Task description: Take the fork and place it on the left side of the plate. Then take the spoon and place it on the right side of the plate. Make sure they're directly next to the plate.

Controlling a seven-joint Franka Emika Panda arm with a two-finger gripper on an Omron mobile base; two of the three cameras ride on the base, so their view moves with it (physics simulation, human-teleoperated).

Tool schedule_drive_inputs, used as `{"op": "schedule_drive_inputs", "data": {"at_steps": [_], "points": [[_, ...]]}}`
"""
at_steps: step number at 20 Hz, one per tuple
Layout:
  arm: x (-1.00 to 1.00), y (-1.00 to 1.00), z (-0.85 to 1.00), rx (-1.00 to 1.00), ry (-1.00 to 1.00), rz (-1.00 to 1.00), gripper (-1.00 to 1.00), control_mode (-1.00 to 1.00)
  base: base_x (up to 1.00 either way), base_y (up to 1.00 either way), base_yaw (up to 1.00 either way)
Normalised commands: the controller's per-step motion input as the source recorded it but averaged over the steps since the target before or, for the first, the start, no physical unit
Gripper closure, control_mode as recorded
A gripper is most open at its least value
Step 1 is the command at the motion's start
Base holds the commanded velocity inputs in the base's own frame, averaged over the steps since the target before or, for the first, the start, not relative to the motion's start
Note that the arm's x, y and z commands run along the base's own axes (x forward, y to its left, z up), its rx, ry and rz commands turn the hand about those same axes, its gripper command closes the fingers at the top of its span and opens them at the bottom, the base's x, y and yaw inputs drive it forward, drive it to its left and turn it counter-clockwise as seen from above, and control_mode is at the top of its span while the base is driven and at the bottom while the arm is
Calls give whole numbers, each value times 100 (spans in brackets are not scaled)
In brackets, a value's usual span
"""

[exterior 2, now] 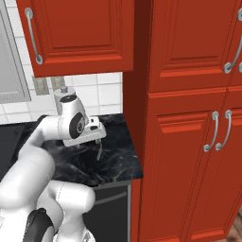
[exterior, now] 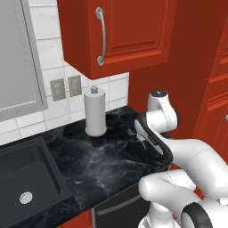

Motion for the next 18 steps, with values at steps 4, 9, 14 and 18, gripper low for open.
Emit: {"op": "schedule_drive_inputs", "data": {"at_steps": [4, 9, 14, 18], "points": [[70, 0, -53, 0, 6, -8, -100, -100, 0, 0, 0], [49, 0, -42, 0, 5, -8, -100, -100, 0, 0, 0], [49, 3, -29, 0, 3, -5, -100, -100, 0, 0, 0], [42, 6, -35, 0, 2, -3, -100, -100, 0, 0, 0]]}}
